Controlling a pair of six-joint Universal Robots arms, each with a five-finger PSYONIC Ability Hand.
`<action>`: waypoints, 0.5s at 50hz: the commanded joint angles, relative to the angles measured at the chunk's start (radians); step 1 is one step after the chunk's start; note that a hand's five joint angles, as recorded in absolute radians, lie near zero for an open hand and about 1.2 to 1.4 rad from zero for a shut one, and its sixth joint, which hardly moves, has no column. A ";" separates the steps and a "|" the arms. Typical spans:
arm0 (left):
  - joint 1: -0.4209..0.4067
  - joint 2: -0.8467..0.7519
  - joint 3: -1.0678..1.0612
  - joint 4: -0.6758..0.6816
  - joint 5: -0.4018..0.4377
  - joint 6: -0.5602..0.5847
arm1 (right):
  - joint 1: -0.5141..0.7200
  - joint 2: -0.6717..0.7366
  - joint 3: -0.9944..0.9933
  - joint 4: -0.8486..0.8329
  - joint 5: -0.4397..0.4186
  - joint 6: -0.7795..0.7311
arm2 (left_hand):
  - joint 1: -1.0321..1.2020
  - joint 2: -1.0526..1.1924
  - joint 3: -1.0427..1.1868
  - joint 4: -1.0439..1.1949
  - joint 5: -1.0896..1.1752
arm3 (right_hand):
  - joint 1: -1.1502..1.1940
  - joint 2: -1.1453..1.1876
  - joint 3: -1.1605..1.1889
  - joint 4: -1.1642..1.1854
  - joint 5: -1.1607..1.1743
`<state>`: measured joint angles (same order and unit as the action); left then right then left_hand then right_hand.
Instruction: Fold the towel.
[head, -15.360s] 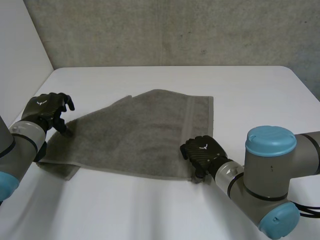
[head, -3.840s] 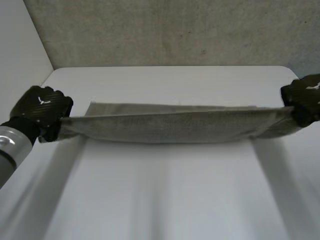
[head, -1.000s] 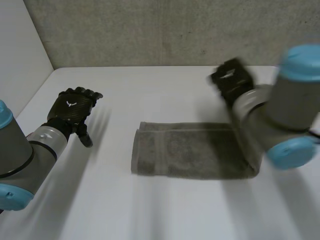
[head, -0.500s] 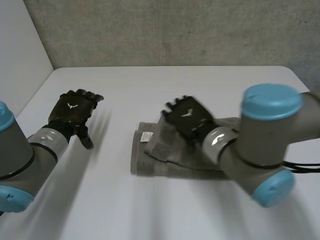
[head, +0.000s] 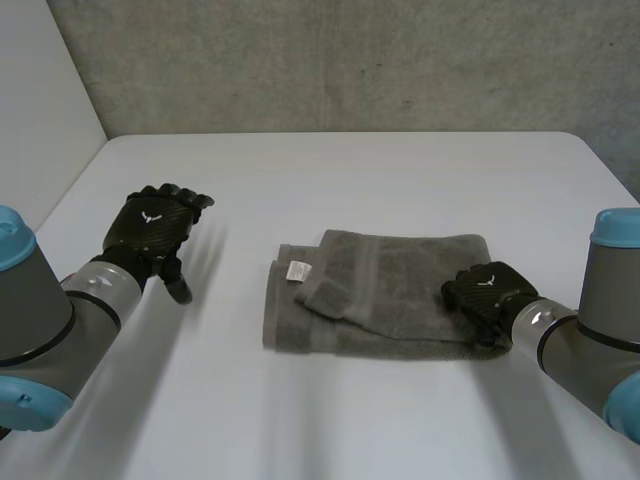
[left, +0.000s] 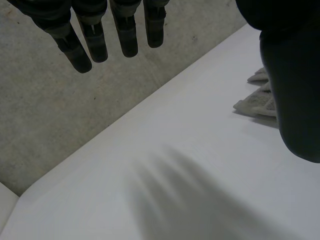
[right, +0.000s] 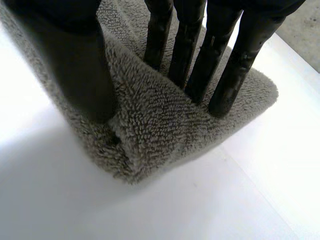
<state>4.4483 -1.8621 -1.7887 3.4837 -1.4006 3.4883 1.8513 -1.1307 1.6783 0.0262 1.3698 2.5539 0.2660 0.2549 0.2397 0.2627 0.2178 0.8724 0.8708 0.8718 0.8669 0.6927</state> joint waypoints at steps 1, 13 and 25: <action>-0.007 0.000 -0.003 0.000 0.000 0.000 | 0.003 0.008 -0.005 -0.054 0.089 -0.024 | -0.091 -0.080 -0.064 -0.087 -0.217 | 0.386 0.388 0.387 0.392 0.391; -0.006 0.000 -0.009 0.002 0.000 0.000 | 0.003 -0.024 0.055 -0.095 0.193 -0.155 | -0.091 -0.080 -0.064 -0.087 -0.217 | -0.268 -0.266 -0.267 -0.262 -0.263; -0.006 0.000 -0.012 0.002 0.002 0.002 | -0.013 -0.057 0.127 -0.161 0.189 -0.162 | -0.091 -0.080 -0.064 -0.087 -0.217 | 0.186 0.187 0.186 0.191 0.191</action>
<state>4.4424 -1.8623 -1.7993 3.4856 -1.3994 3.4891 1.8495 -1.1752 1.7834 -0.1151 1.5634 2.3940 0.2658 0.2549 0.2396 0.2627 0.2178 0.7440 0.7346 0.7380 0.7383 0.5704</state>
